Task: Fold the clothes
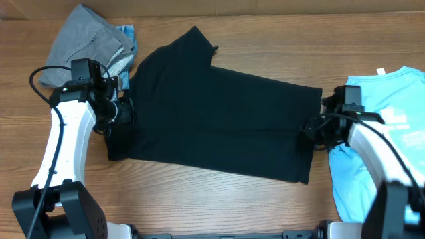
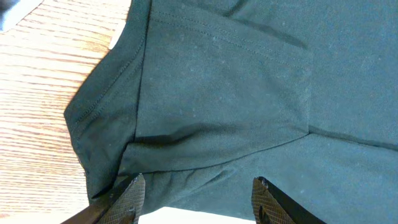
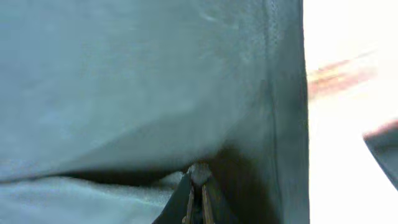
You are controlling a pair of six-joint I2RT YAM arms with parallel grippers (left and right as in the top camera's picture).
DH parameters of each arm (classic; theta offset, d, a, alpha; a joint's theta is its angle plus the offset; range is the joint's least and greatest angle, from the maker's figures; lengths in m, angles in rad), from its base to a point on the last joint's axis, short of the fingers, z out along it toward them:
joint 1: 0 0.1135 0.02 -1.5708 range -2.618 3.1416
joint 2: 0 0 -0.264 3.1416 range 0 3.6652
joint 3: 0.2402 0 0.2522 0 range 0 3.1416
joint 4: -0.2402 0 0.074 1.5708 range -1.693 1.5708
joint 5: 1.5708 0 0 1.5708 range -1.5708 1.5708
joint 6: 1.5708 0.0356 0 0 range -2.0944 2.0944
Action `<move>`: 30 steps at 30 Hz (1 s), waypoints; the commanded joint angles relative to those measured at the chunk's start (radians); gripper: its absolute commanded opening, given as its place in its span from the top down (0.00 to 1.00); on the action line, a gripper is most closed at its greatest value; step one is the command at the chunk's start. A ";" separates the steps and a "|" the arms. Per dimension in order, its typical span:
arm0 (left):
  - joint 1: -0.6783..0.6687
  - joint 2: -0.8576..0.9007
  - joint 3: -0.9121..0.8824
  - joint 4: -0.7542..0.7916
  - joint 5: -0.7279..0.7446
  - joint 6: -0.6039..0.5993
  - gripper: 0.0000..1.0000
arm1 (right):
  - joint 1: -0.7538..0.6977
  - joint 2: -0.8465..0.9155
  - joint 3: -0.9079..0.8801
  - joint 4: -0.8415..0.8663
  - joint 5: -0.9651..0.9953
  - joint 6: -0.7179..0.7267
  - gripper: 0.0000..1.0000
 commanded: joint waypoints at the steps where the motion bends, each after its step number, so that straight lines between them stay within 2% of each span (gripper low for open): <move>1: -0.004 -0.007 0.016 0.001 -0.020 0.020 0.42 | -0.002 -0.141 0.012 -0.068 0.020 0.065 0.96; 8: -0.004 -0.007 0.016 0.004 -0.023 0.026 0.42 | -0.001 -0.380 0.012 -0.388 0.044 0.336 0.96; 14: -0.004 -0.007 0.016 0.011 -0.023 0.026 0.41 | -0.001 -0.475 0.012 -0.560 0.055 0.396 0.96; 19: -0.004 -0.007 0.016 0.019 -0.022 0.026 0.42 | -0.001 -0.459 0.010 -0.516 0.086 0.399 0.96; 22: -0.004 -0.007 0.016 0.019 -0.022 0.026 0.41 | -0.001 -0.422 0.010 -0.461 0.150 0.399 0.91; 30: -0.004 -0.007 0.016 0.018 -0.022 0.026 0.42 | -0.001 -0.240 0.010 -0.422 0.202 0.392 0.89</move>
